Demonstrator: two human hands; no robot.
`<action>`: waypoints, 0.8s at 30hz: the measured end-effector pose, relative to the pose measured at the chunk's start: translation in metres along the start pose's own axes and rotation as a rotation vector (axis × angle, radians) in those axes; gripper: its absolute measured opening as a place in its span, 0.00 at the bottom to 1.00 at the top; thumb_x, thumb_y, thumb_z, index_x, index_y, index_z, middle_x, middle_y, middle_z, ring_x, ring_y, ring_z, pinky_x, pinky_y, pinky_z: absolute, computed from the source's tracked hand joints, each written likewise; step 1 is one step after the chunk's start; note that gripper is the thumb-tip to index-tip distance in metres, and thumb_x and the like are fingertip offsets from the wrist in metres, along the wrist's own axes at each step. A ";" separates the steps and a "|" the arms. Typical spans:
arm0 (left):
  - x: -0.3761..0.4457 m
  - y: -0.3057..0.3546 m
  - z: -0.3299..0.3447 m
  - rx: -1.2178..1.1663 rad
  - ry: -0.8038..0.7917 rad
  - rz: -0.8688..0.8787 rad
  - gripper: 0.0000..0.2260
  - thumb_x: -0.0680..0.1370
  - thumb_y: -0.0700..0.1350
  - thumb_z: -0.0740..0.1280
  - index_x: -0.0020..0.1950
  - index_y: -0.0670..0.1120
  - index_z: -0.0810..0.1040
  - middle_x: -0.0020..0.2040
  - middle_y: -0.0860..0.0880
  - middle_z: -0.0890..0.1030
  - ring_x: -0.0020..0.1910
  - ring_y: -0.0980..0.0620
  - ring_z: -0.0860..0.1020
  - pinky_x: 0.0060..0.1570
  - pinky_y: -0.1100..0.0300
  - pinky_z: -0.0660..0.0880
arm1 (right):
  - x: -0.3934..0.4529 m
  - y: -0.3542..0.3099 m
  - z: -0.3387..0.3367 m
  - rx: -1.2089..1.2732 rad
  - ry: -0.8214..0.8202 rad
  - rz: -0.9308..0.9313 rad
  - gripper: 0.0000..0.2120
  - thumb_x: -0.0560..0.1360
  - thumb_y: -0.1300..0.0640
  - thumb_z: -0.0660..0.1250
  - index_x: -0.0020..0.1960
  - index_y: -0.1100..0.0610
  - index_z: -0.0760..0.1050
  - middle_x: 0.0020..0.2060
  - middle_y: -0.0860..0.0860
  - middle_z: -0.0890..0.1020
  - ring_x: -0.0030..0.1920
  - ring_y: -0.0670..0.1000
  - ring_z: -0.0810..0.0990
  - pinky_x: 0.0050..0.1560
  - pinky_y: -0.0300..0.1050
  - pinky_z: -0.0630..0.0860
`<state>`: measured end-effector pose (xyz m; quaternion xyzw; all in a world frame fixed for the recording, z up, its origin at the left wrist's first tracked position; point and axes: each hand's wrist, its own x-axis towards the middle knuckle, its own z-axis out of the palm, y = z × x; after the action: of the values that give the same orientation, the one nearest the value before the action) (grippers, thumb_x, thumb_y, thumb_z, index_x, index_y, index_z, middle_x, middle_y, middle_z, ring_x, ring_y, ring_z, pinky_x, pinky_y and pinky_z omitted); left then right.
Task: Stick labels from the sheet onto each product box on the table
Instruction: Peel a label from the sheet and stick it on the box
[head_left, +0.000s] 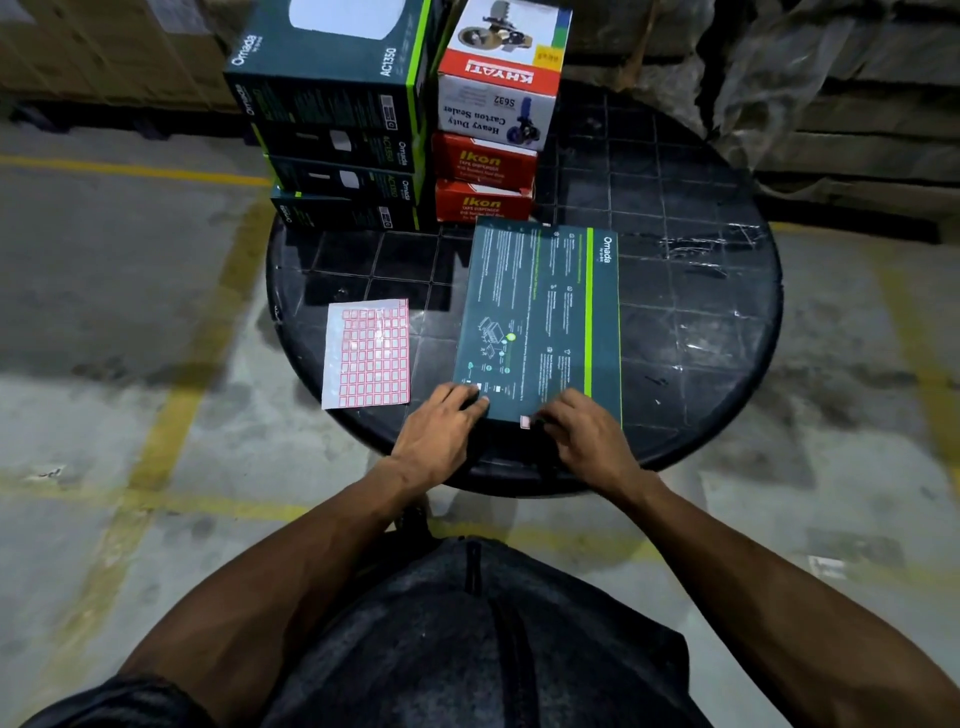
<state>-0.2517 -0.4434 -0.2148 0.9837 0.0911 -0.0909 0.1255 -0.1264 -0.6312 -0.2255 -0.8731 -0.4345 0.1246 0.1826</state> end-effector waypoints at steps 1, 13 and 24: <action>0.000 0.000 0.000 0.003 -0.005 0.003 0.27 0.79 0.42 0.63 0.77 0.49 0.61 0.74 0.48 0.62 0.73 0.48 0.58 0.67 0.53 0.69 | -0.003 0.003 0.001 -0.029 0.009 -0.057 0.08 0.74 0.60 0.65 0.52 0.57 0.79 0.46 0.55 0.77 0.45 0.62 0.77 0.41 0.55 0.76; -0.002 0.004 0.002 0.025 0.007 -0.006 0.25 0.79 0.41 0.60 0.77 0.47 0.61 0.74 0.48 0.63 0.72 0.48 0.59 0.65 0.54 0.71 | -0.004 0.000 0.004 -0.171 0.060 -0.163 0.11 0.72 0.58 0.72 0.55 0.54 0.79 0.43 0.54 0.77 0.39 0.59 0.75 0.36 0.51 0.71; -0.003 0.004 0.003 0.036 -0.004 -0.008 0.26 0.79 0.41 0.61 0.77 0.47 0.61 0.74 0.48 0.63 0.72 0.48 0.58 0.67 0.54 0.70 | -0.016 0.008 0.011 -0.398 0.059 -0.270 0.19 0.76 0.50 0.67 0.66 0.51 0.74 0.53 0.54 0.75 0.47 0.57 0.74 0.44 0.49 0.71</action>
<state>-0.2538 -0.4480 -0.2158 0.9853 0.0931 -0.0950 0.1074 -0.1344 -0.6457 -0.2375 -0.8290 -0.5580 -0.0145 0.0347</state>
